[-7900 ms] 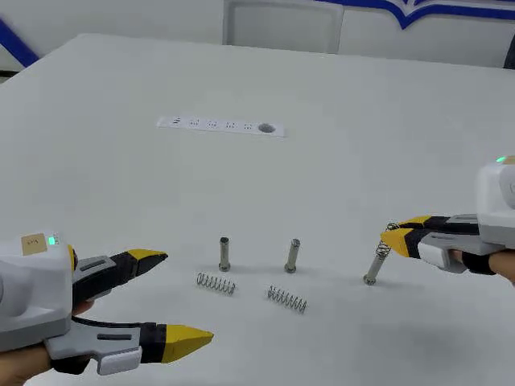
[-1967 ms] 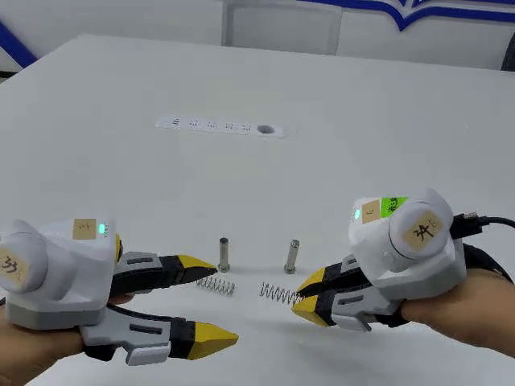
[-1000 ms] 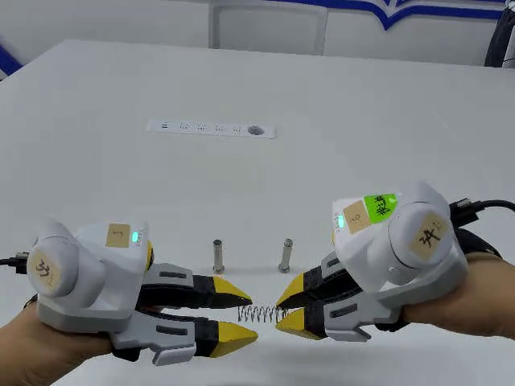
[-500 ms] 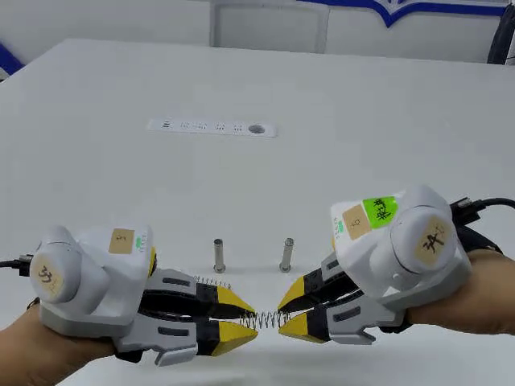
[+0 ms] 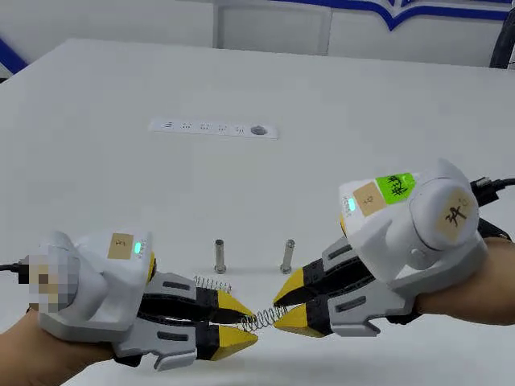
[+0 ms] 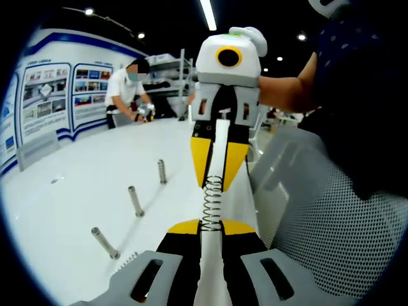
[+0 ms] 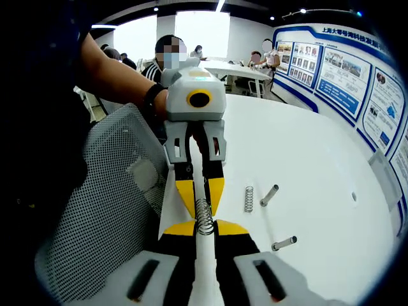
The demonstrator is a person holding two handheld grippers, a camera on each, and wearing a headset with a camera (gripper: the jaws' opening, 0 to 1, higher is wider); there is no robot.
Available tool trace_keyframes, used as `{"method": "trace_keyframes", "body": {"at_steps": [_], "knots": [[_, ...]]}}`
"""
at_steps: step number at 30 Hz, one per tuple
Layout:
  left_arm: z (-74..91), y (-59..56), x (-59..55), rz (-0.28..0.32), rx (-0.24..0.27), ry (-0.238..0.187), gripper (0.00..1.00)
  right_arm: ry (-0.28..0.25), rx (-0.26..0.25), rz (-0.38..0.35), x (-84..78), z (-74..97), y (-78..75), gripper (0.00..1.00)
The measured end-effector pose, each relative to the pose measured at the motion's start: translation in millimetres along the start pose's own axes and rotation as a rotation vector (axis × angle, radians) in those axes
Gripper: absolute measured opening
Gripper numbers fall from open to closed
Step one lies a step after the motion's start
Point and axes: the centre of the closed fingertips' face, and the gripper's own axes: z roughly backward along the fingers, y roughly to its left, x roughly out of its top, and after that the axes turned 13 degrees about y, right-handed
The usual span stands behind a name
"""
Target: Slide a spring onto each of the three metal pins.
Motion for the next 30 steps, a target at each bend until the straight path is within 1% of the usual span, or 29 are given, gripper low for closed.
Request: {"method": "trace_keyframes", "body": {"at_steps": [5, 9, 11, 15, 18, 23, 27, 30], "knots": [[-0.5, 0.3, 3.0, -0.012, 0.0, -0.003, 0.11, -0.01, -0.006, 0.006, 9.5, 5.2, 0.7, 0.11], [-0.6, -0.9, 5.1, -0.024, 0.001, -0.004, 0.11, 0.002, -0.008, 0.008, 12.0, 6.5, 1.6, 0.11], [-1.3, -2.5, 5.0, -0.033, -0.001, -0.001, 0.1, 0.015, 0.002, -0.002, 10.3, 5.7, 2.9, 0.11], [-2.3, -3.5, 3.2, -0.036, 0.001, 0.001, 0.1, 0.024, 0.018, -0.023, 6.5, 2.9, 3.9, 0.11], [-2.3, -3.2, 2.5, -0.026, 0.0, -0.007, 0.1, 0.015, 0.025, -0.036, 4.8, 1.2, 2.7, 0.12], [-0.5, -0.9, 9.2, -0.019, 0.004, -0.033, 0.1, 0.01, 0.033, -0.05, 3.6, -1.4, 1.3, 0.12], [-0.4, -0.7, 13.0, -0.02, 0.006, -0.04, 0.1, -0.002, 0.035, -0.057, 4.7, -0.9, 0.6, 0.12], [-0.9, -1.4, 13.8, -0.02, 0.008, -0.042, 0.1, -0.011, 0.04, -0.064, 5.1, -0.9, 1.4, 0.12]]}}
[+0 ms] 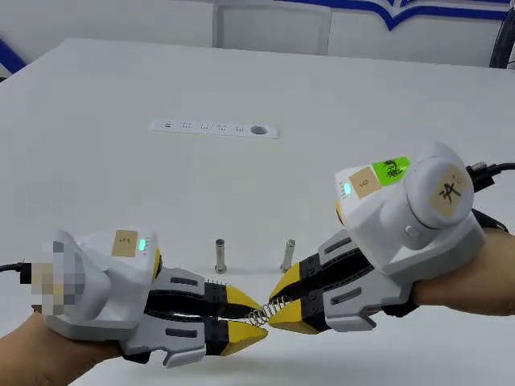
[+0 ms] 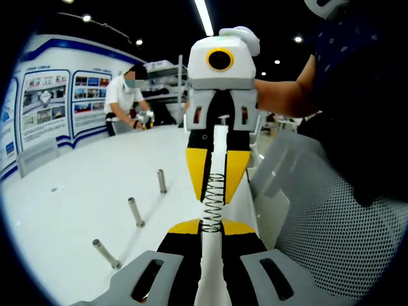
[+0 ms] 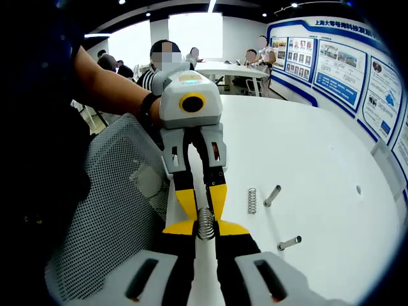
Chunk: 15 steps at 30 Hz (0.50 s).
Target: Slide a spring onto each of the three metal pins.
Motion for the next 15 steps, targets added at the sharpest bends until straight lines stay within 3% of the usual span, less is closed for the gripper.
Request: {"method": "trace_keyframes", "body": {"at_steps": [6, 15], "knots": [[-1.9, -1.1, -1.2, 0.0, -0.001, 0.007, 0.11, 0.008, 0.009, -0.006, -0.3, -0.7, 0.4, 0.12], [2.7, 7.8, -3.7, 0.024, 0.031, 0.009, 0.15, 0.054, 0.001, 0.015, -1.3, 1.9, -8.2, 0.12]]}}
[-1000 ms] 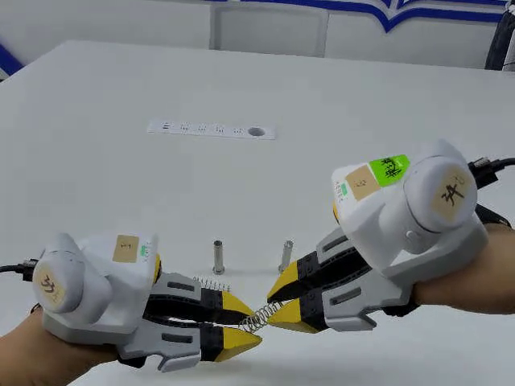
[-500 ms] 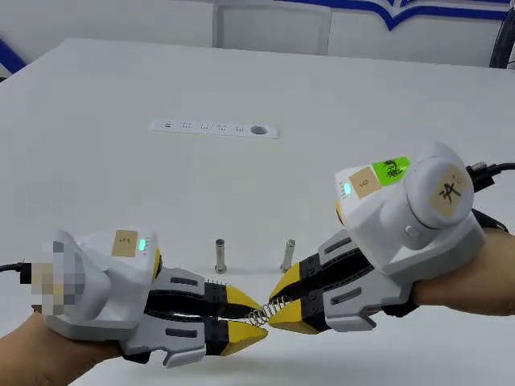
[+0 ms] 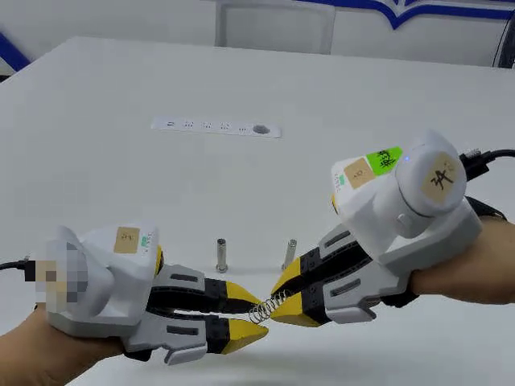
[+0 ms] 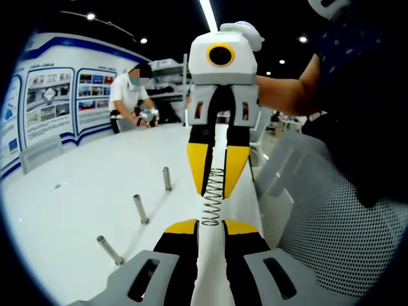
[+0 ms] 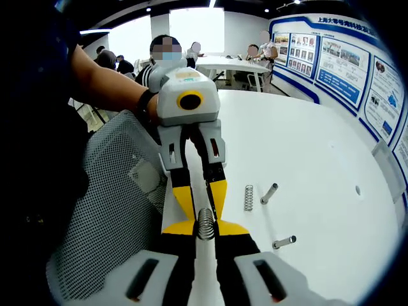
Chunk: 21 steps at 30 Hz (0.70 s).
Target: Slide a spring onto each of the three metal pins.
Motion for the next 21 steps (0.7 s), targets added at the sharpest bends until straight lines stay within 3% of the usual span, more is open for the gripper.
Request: {"method": "trace_keyframes", "body": {"at_steps": [9, 21], "knots": [[11.7, 11.0, -16.0, 0.054, 0.05, 0.008, 0.23, 0.068, -0.016, 0.008, -12.5, 2.1, -7.3, 0.12], [29.5, 20.7, -23.5, 0.108, 0.126, -0.013, 0.3, 0.181, -0.082, 0.013, -26.4, 19.1, -41.6, 0.12]]}}
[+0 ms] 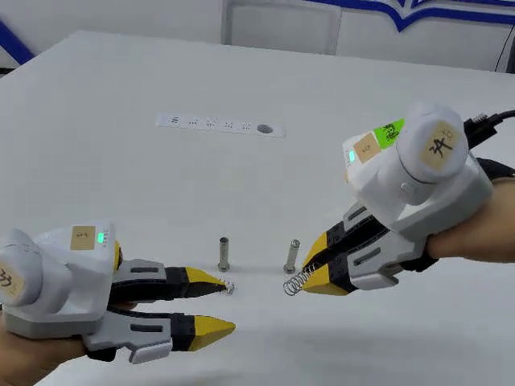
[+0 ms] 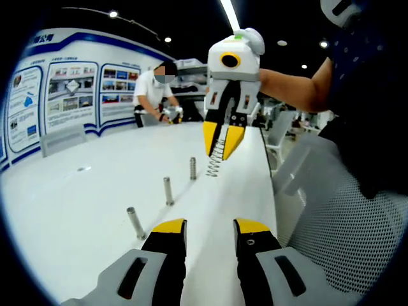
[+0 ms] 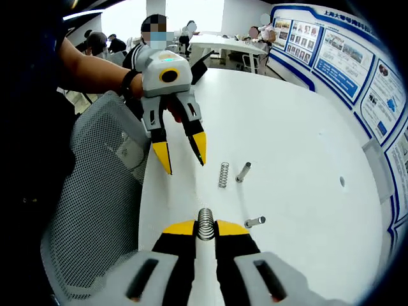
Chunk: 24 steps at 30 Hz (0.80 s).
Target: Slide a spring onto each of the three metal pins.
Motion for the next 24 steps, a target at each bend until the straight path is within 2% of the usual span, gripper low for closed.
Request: {"method": "trace_keyframes", "body": {"at_steps": [13, 24], "knots": [[12.9, 9.7, -9.1, 0.046, 0.065, -0.014, 0.35, 0.11, -0.03, 0.021, -11.6, 3.3, -30.1, 0.12], [20.3, 18.4, -17.9, 0.088, 0.108, -0.022, 0.42, 0.17, -0.051, 0.028, -15.0, 3.7, -53.2, 0.12]]}}
